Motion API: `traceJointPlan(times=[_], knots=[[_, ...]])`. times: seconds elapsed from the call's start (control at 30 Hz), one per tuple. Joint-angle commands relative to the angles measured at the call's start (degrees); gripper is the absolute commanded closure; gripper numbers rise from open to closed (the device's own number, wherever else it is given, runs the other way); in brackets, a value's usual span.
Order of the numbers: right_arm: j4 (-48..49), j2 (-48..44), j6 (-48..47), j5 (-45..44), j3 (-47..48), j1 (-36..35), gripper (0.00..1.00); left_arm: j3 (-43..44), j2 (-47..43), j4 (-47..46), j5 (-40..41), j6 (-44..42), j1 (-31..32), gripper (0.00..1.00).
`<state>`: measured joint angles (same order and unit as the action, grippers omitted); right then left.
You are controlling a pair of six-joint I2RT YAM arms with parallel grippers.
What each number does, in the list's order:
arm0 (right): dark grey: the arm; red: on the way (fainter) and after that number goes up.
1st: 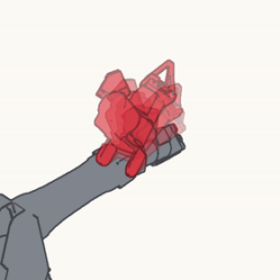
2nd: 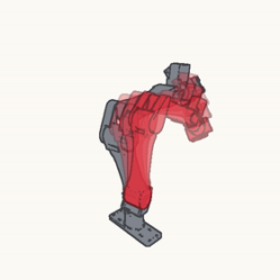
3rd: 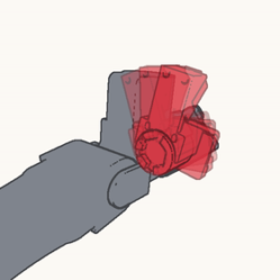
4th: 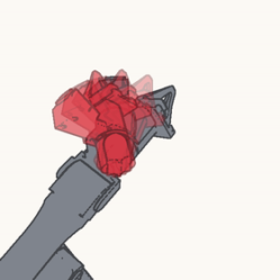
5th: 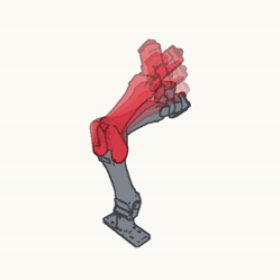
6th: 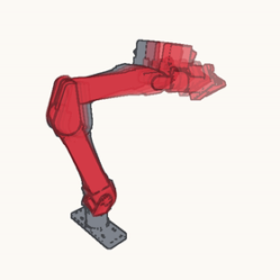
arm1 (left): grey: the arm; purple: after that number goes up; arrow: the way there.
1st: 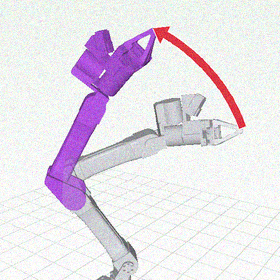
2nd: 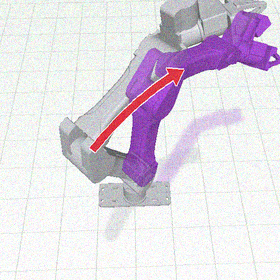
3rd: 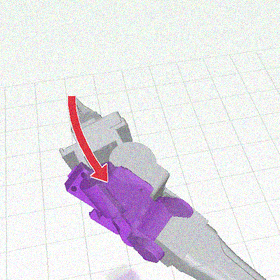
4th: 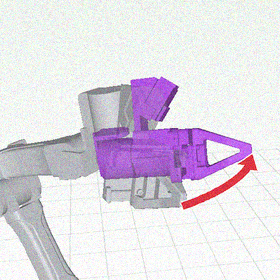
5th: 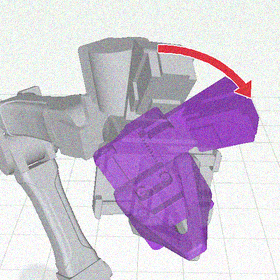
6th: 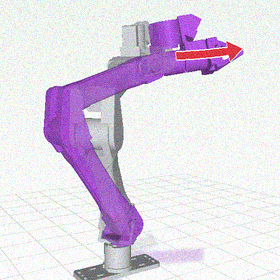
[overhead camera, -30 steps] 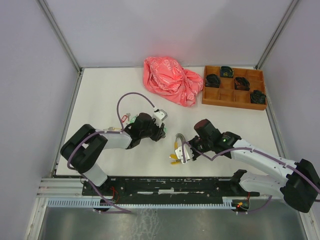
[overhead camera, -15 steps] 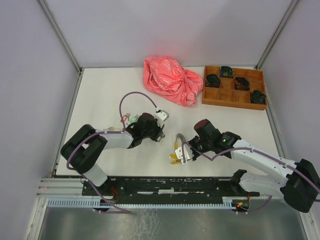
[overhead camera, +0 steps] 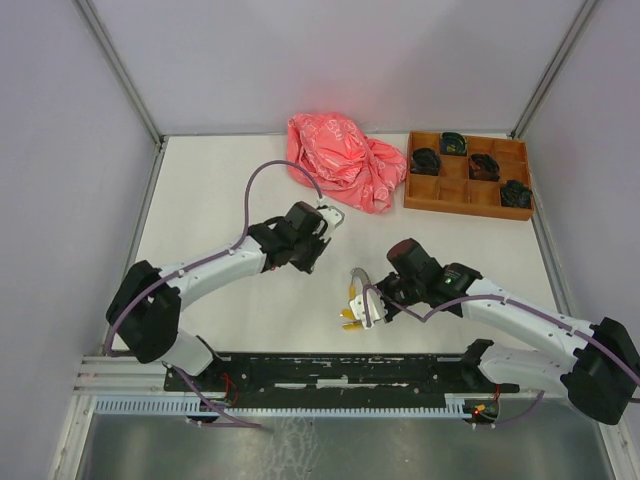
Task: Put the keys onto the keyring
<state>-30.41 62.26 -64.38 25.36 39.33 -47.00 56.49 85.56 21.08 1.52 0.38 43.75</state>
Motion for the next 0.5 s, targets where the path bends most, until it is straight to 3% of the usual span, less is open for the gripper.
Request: traceJointPlan(times=[0.0,0.2,0.47], knots=[[0.4,-0.9,-0.4,0.8,3.1,-0.5,0.99,6.5,1.7,21.6,1.3,2.9,0.0,0.97],[0.3,-0.8,-0.3,1.0,3.2,-0.7,0.99,10.7,6.1,29.6,-1.4,3.0,0.0,0.97],[-0.4,-0.9,-0.3,0.5,3.2,-1.1,0.99,17.4,17.3,26.3,0.1,-0.9,-0.1,0.97]])
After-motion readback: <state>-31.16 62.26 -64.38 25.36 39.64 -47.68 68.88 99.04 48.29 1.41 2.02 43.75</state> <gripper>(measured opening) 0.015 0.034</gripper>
